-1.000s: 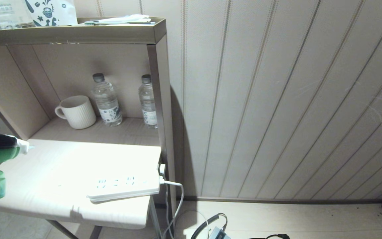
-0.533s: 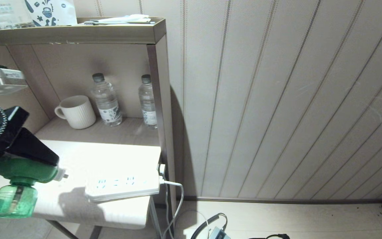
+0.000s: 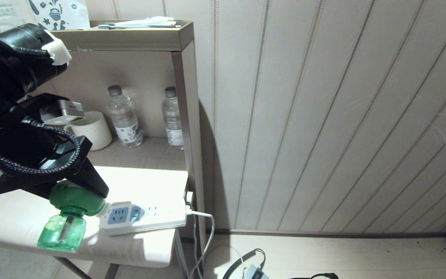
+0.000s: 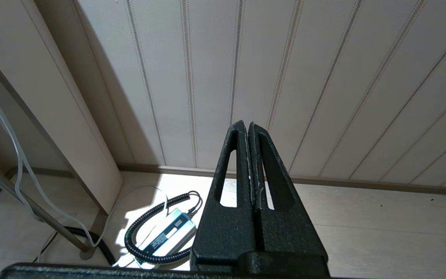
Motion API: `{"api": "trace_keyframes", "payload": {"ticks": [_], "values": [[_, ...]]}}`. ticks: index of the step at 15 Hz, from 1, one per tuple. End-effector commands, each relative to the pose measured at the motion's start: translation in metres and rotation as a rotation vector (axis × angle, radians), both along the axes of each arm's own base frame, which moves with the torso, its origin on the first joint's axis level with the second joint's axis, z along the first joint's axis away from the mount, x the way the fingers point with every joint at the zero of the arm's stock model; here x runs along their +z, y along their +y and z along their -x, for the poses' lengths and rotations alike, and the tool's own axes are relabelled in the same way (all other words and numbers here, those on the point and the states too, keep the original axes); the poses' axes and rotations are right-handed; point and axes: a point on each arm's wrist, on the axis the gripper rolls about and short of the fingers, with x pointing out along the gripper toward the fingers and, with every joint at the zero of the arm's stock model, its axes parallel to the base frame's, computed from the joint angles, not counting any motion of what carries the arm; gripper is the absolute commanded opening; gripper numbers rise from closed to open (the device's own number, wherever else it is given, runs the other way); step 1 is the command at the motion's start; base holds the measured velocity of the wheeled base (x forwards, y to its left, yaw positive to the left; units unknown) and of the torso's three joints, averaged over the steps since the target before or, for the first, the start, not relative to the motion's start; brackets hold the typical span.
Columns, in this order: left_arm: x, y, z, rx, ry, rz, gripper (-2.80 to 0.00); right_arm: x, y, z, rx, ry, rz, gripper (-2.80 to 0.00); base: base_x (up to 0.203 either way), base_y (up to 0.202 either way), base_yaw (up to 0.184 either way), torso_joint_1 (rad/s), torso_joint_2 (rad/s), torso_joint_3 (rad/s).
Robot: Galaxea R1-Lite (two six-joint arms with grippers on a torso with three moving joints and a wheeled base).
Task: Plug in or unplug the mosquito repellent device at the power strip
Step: Insert the plug into the socket
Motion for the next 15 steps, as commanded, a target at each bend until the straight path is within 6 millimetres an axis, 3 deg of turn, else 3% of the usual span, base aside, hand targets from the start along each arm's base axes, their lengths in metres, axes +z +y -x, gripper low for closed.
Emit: {"api": "trace_keyframes", "payload": {"ticks": [1,15], "values": [[-0.0062,-0.0056,-0.0059,-0.007,0.030,-0.009,-2.80,0.0000,0.0000,0.0000,0.000,0.000,0.000,-2.80,0.000,0.000,0.000,0.000,0.00,0.000],[-0.0066,-0.0061,-0.0063,0.013,0.033,-0.003,-2.80,-0.0006,0.0000,-0.0001,-0.001,0.003,0.000,-2.80,0.000,0.000,0.000,0.000,0.00,0.000]]}}
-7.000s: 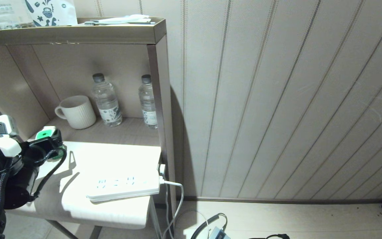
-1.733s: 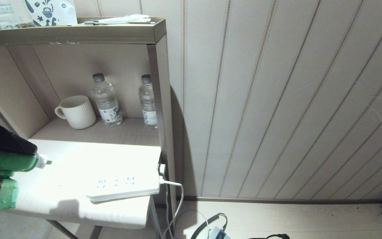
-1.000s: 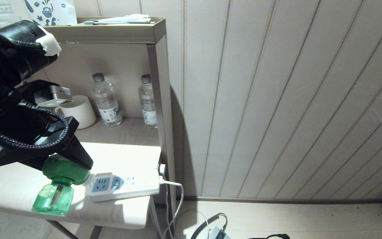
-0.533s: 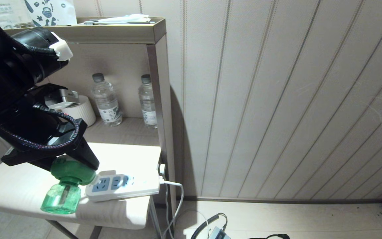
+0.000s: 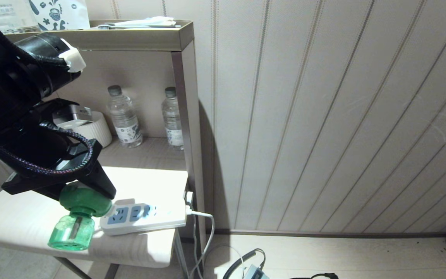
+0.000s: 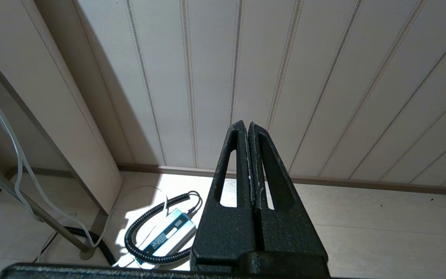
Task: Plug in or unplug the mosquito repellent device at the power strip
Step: Insert the plug into the socket
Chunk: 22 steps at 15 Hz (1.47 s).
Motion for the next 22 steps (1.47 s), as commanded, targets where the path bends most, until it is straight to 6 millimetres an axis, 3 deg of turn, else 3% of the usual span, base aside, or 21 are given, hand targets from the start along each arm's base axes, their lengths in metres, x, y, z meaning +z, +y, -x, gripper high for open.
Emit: {"api": "trace_keyframes", "payload": {"ticks": [1,22], "values": [[-0.0004,0.0000,0.0005,0.003,0.008,-0.001,-2.80,-0.0002,0.0000,0.0000,0.001,0.001,0.000,-2.80,0.000,0.000,0.000,0.000,0.00,0.000],[-0.0059,-0.0038,-0.0045,0.005,0.035,-0.009,-2.80,0.0002,0.0000,0.0000,0.004,0.001,0.003,-2.80,0.000,0.000,0.000,0.000,0.00,0.000]]}}
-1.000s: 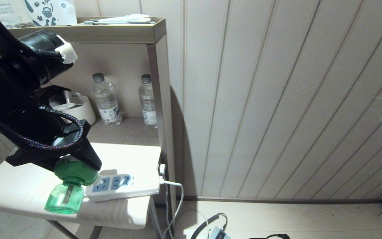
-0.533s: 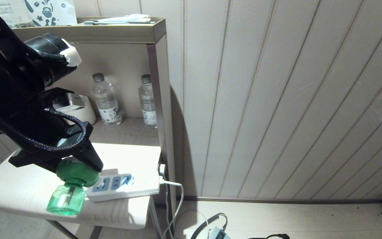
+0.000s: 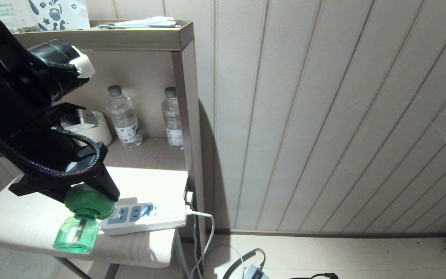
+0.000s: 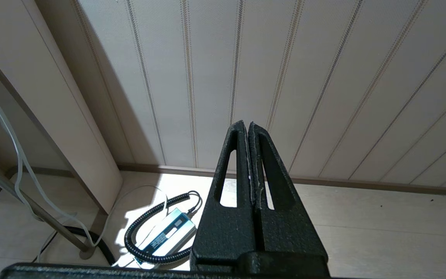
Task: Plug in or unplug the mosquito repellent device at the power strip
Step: Insert the plug into the socket
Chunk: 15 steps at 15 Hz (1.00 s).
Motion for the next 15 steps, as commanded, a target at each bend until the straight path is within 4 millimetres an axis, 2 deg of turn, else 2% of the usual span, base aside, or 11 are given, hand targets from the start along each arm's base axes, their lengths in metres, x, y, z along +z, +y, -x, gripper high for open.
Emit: {"api": "trace_keyframes", "payload": {"ticks": [1,9,15], "values": [[-0.0002,0.0006,0.0008,0.005,0.009,-0.002,-2.80,0.0001,0.0000,-0.0001,0.000,0.001,-0.004,-2.80,0.000,0.000,0.000,0.000,0.00,0.000],[-0.0009,0.0010,0.0027,0.009,0.024,-0.004,-2.80,-0.0001,0.0000,-0.0001,-0.001,0.002,-0.002,-2.80,0.000,0.000,0.000,0.004,-0.01,-0.005],[-0.0055,-0.0059,0.0012,0.025,0.056,-0.008,-2.80,0.0003,0.0000,0.0000,0.000,0.000,0.001,-2.80,0.000,0.000,0.000,0.188,-0.42,-0.228]]}}
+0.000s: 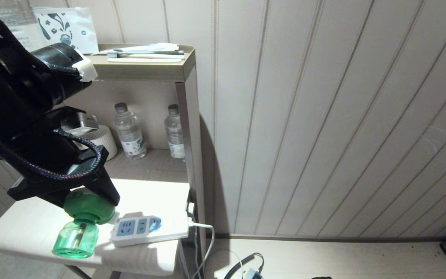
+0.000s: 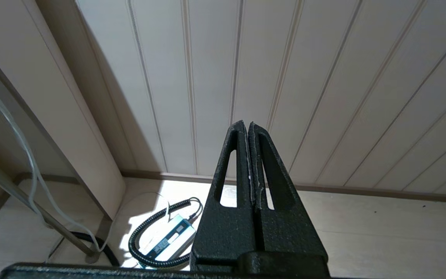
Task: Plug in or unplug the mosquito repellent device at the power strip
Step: Insert the plug into the socket
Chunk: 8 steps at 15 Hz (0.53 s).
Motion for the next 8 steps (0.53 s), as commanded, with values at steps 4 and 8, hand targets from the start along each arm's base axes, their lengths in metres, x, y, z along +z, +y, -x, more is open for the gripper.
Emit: {"api": "trace_keyframes", "payload": {"ticks": [4,8], "values": [[-0.016,-0.008,-0.010,0.061,0.087,-0.007,-2.80,0.000,0.000,0.000,0.000,0.001,0.001,-2.80,0.000,0.000,0.000,0.243,-0.54,-0.287],[-0.034,-0.011,-0.017,0.113,0.100,-0.005,-2.80,0.000,0.000,0.000,-0.002,-0.001,-0.002,-2.80,0.000,0.000,0.000,0.173,-0.37,-0.199]]}}
